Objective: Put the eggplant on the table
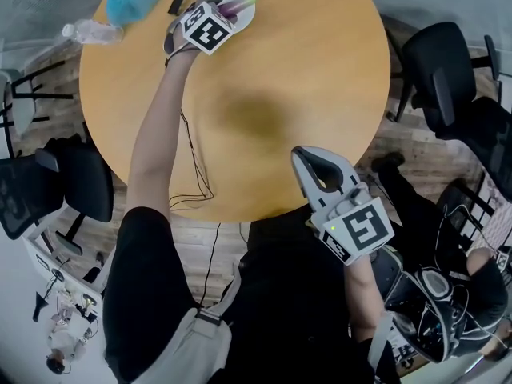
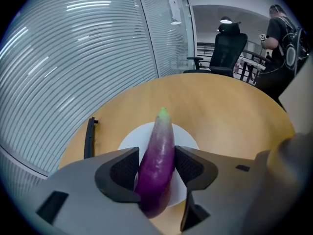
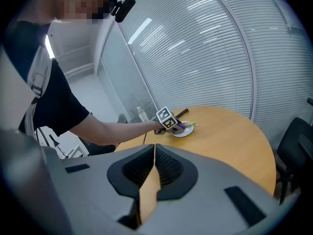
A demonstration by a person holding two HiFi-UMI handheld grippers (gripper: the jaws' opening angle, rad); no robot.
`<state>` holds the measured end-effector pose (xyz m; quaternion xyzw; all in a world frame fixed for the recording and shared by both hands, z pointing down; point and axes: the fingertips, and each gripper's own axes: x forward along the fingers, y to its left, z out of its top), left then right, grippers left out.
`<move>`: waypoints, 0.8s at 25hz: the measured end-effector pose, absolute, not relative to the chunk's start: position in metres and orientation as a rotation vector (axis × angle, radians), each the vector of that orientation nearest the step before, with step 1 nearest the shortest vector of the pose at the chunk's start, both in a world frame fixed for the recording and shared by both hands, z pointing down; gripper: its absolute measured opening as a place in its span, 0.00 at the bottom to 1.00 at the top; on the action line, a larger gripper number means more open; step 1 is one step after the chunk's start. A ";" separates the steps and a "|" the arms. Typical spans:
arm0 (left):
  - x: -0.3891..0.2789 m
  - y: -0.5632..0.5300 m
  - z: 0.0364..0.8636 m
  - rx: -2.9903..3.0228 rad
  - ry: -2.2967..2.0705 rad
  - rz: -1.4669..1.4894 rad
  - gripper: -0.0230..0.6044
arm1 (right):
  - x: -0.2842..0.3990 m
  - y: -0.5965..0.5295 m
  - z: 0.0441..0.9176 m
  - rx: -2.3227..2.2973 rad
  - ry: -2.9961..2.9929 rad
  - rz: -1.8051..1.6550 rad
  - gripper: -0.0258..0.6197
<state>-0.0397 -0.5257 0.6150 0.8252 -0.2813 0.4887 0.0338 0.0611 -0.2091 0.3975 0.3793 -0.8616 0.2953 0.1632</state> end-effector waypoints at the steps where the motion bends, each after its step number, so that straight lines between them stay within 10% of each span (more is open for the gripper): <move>1: -0.039 -0.528 0.616 2.536 -0.869 1.501 0.41 | 0.062 -0.210 0.398 1.083 -2.456 0.846 0.07; 20: -0.030 -0.533 0.619 2.547 -0.861 1.588 0.42 | 0.073 -0.214 0.398 1.084 -2.450 0.860 0.07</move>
